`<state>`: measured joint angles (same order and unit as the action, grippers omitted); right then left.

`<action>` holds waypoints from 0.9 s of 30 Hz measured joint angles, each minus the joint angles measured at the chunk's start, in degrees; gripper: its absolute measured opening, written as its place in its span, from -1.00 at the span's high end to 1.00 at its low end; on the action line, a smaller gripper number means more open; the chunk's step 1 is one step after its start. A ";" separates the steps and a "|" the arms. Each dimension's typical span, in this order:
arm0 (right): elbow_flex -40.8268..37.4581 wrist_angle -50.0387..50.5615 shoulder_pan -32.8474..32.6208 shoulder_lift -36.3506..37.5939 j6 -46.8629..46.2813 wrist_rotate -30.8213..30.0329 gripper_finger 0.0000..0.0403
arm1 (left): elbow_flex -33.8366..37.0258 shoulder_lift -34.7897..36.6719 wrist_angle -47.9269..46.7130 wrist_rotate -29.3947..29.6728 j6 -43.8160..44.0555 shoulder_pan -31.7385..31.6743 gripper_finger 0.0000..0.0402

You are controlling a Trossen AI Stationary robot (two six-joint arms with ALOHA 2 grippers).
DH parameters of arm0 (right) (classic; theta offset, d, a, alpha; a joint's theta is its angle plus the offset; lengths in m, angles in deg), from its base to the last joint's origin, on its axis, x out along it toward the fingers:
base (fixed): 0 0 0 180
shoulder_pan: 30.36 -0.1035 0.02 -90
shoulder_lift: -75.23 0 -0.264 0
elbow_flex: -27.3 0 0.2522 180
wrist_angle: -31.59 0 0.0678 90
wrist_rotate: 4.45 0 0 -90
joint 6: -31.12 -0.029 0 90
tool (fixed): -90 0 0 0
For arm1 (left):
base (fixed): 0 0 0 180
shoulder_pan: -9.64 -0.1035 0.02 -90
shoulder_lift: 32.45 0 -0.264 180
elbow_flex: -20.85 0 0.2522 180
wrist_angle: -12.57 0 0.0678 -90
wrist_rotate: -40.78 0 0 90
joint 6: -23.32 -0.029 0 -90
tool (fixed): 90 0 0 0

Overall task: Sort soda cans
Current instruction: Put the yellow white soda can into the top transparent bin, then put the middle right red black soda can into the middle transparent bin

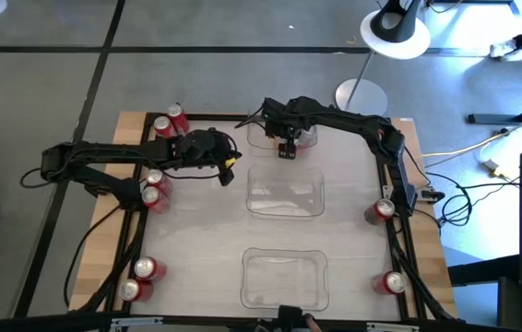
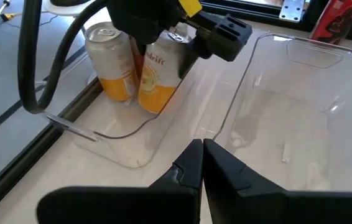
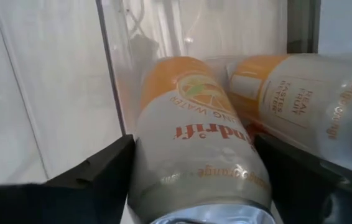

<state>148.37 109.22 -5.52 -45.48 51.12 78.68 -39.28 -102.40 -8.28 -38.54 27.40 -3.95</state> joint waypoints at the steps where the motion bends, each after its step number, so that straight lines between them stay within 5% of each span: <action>1: -0.03 0.01 0.00 -0.04 -0.06 0.32 -0.62 | 0.00 0.00 0.00 0.00 0.00 0.00 0.98; 9: -0.16 -1.45 -0.17 -0.31 -0.31 0.21 -0.96 | 0.00 0.00 -0.03 0.00 0.00 0.00 0.98; 23: 22.01 26.12 -7.55 -0.04 -12.36 -1.15 -0.95 | 0.00 0.00 0.34 0.01 -0.94 0.00 0.98; 27: 24.08 26.34 -12.00 3.59 -18.30 2.87 -0.95 | 0.00 0.00 0.26 0.02 -0.91 0.12 0.98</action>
<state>172.45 135.57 -17.52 -41.89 32.82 81.56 -39.28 -102.40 -8.02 -38.52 26.49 -3.83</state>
